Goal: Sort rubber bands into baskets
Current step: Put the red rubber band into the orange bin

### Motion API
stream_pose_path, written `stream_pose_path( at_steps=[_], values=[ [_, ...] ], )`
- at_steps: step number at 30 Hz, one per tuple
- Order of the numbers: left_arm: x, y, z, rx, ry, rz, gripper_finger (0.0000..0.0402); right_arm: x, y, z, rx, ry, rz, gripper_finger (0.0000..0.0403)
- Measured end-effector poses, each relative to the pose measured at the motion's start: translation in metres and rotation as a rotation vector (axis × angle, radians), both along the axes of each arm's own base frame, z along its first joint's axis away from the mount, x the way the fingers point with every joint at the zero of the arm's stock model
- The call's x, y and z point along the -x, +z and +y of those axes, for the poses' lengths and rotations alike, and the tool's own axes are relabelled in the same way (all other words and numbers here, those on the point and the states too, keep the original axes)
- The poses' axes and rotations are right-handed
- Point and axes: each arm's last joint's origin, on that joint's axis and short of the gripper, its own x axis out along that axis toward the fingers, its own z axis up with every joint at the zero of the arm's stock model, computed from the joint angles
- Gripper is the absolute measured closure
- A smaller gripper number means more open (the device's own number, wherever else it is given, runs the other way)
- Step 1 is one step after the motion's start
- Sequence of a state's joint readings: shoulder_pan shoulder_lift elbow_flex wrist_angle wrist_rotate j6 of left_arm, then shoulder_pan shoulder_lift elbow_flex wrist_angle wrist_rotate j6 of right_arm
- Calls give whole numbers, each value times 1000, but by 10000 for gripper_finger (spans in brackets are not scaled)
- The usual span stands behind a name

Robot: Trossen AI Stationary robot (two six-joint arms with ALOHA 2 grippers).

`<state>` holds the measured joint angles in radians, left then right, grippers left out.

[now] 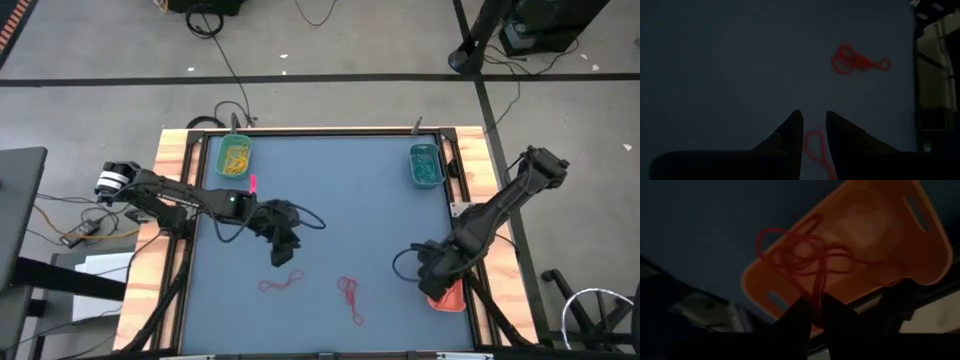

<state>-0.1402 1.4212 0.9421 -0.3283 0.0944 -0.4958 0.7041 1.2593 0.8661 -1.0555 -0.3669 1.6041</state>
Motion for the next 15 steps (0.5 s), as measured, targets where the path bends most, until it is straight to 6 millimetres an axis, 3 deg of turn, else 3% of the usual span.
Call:
stream_pose_path(
  at_steps=[9,15],
  values=[
    [5,-2,-15,44,49,53,312,6,-17,-1,143,115,172,344],
    [5,0,-25,63,107,18,312,9,-15,1,137,137,156,287]
  ],
)
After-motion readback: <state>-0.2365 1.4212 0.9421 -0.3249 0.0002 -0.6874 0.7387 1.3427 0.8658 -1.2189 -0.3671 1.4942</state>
